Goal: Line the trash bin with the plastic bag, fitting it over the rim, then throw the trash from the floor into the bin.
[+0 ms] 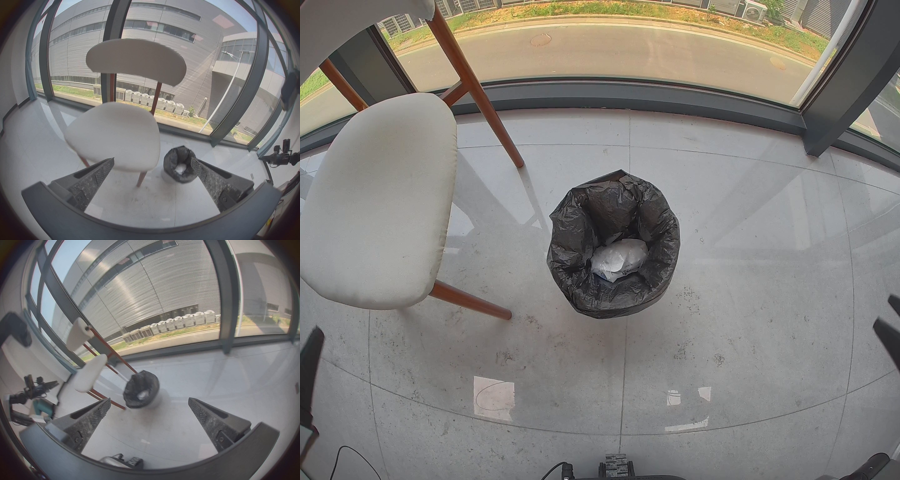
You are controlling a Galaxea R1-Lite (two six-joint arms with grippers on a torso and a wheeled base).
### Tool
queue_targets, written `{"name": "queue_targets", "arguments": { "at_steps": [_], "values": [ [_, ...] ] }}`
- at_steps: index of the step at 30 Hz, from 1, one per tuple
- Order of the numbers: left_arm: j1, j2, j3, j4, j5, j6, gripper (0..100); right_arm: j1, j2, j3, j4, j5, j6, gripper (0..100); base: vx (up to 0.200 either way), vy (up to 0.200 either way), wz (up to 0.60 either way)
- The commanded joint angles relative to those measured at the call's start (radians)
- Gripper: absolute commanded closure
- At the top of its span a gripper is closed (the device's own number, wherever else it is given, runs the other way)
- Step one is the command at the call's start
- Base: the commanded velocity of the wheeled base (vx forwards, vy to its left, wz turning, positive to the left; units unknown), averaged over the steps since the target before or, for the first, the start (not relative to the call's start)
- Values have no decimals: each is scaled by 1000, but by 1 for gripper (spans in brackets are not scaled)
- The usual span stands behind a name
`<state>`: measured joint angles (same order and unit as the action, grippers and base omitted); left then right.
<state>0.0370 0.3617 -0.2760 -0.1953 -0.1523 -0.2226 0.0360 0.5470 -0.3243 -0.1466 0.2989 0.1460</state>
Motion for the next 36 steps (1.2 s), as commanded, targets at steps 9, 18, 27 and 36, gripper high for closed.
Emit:
{"name": "queue_targets", "arguments": {
  "at_steps": [9,18,27,36],
  "values": [
    [27,-248,276,131,231,200,0,-39,-527,321,127,-363,-92,0,0,0,0],
    [23,-283,273,152,31,436,0,-34,-530,323,151,-340,-137,0,0,0,0],
    [-31,-360,274,143,143,285,0,-34,-530,324,150,-339,-137,0,0,0,0],
    [-32,-362,276,140,283,163,0,-34,-530,324,150,-336,-135,0,0,0,0]
  ]
}}
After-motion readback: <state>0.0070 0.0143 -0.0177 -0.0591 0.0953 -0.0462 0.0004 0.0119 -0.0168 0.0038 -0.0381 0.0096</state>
